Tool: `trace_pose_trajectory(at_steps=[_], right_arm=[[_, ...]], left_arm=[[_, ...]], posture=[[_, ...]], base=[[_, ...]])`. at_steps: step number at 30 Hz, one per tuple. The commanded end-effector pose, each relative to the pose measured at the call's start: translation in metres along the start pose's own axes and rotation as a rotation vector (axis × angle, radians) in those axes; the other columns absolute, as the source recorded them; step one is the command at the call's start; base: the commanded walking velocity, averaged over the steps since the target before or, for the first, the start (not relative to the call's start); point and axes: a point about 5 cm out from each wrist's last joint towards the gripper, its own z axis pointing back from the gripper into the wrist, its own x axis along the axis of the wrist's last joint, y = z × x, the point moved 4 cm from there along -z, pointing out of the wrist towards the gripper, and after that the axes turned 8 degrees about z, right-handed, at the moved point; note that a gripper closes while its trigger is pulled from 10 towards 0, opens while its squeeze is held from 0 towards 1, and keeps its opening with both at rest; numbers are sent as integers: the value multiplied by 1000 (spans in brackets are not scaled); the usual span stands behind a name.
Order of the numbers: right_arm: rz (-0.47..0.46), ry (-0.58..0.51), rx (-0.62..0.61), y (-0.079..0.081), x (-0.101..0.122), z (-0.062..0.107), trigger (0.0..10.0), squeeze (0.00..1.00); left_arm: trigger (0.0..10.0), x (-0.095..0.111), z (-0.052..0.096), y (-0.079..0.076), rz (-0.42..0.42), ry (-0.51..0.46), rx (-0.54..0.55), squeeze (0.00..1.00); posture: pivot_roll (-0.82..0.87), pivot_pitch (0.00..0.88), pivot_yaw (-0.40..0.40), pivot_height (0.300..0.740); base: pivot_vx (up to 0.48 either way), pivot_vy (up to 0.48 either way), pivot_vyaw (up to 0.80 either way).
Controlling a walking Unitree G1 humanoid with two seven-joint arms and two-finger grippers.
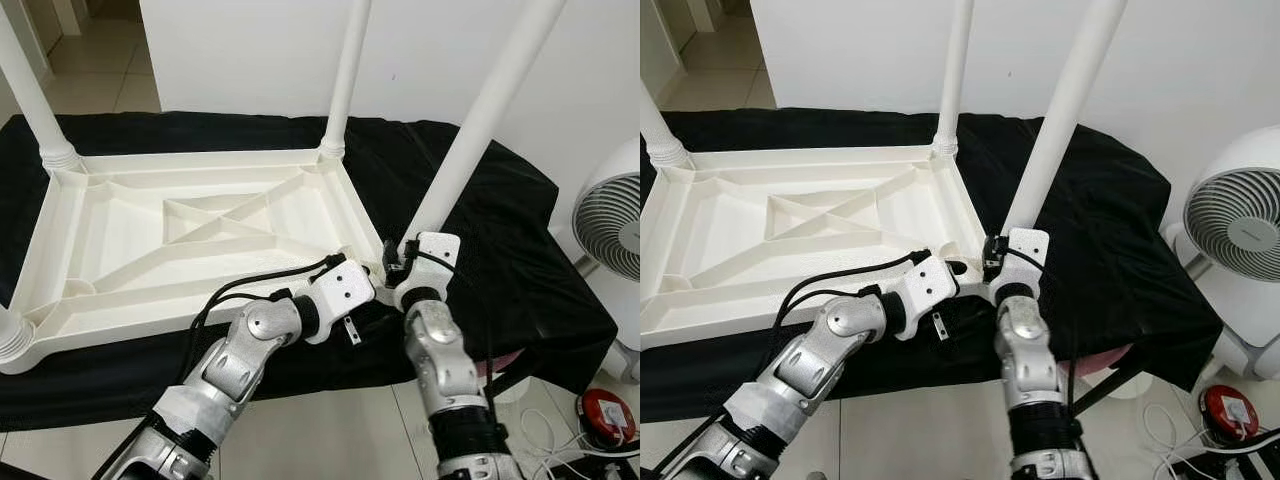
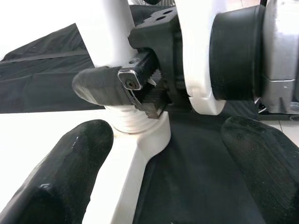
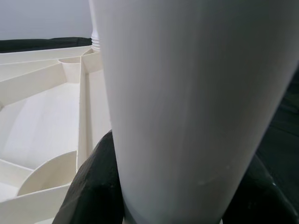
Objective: Building children table
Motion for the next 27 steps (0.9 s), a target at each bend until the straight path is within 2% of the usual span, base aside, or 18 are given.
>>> trace_pose_trajectory(at_steps=[1,2,3,4,6,10,11,15,16,19,20,21,23,26,27], right_arm=[[-23,61,23,8,-14,5,10000,0],[-23,61,23,8,-14,5,10000,0],[-18,57,21,6,-13,4,10000,220],[-27,52,24,5,-11,4,10000,1000],[-45,29,71,8,-6,4,10000,1000],[-49,27,75,10,-4,6,10000,1000],[-50,22,150,11,-3,6,10000,1000],[-35,17,219,10,-3,7,10000,1000],[-12,13,267,8,-5,7,10000,729],[5,11,303,6,-6,8,10000,729],[45,-5,357,-1,-7,9,10000,0],[45,-5,357,-1,-7,9,10000,0],[137,-23,447,-12,-11,8,10000,0],[137,-23,447,-12,-11,8,10000,0],[160,-32,497,-14,-13,8,10000,0]], left_arm=[[10000,-2,-1,2,-15,7,16,0],[10000,-2,-1,2,-15,7,16,0],[10000,-1,-2,2,-16,6,15,0],[10000,-1,-2,2,-18,6,14,0],[10000,0,-2,3,-22,4,15,0],[10000,0,-3,3,-23,3,15,0],[10000,-1,-2,3,-26,3,16,0],[10000,-1,-1,3,-26,3,17,0],[10000,-2,-1,3,-25,5,18,0],[10000,-3,-1,3,-24,5,19,0],[10000,-3,0,2,-22,6,20,0],[10000,-3,0,2,-22,6,20,0],[10000,-4,-1,2,-21,9,16,0],[10000,-4,-1,2,-21,9,16,0],[10000,-5,-1,1,-20,8,11,0]], posture=[[-72,0,-74,740],[-72,0,-74,740],[-71,0,-74,740],[-69,0,-74,740],[-68,0,-75,740],[-68,0,-75,740],[-62,0,-78,740],[-56,0,-84,740],[-54,0,-86,740],[-54,0,-86,740],[-53,0,-87,740],[-53,0,-87,740],[-60,0,-86,740],[-60,0,-86,740],[-64,0,-85,740]], base=[[0,0,0],[0,0,0],[0,0,0],[0,0,0],[0,0,0],[0,0,0],[0,0,0],[0,0,0],[0,0,0],[0,0,0],[0,0,0],[0,0,0],[0,0,0],[0,0,0],[0,0,0]])
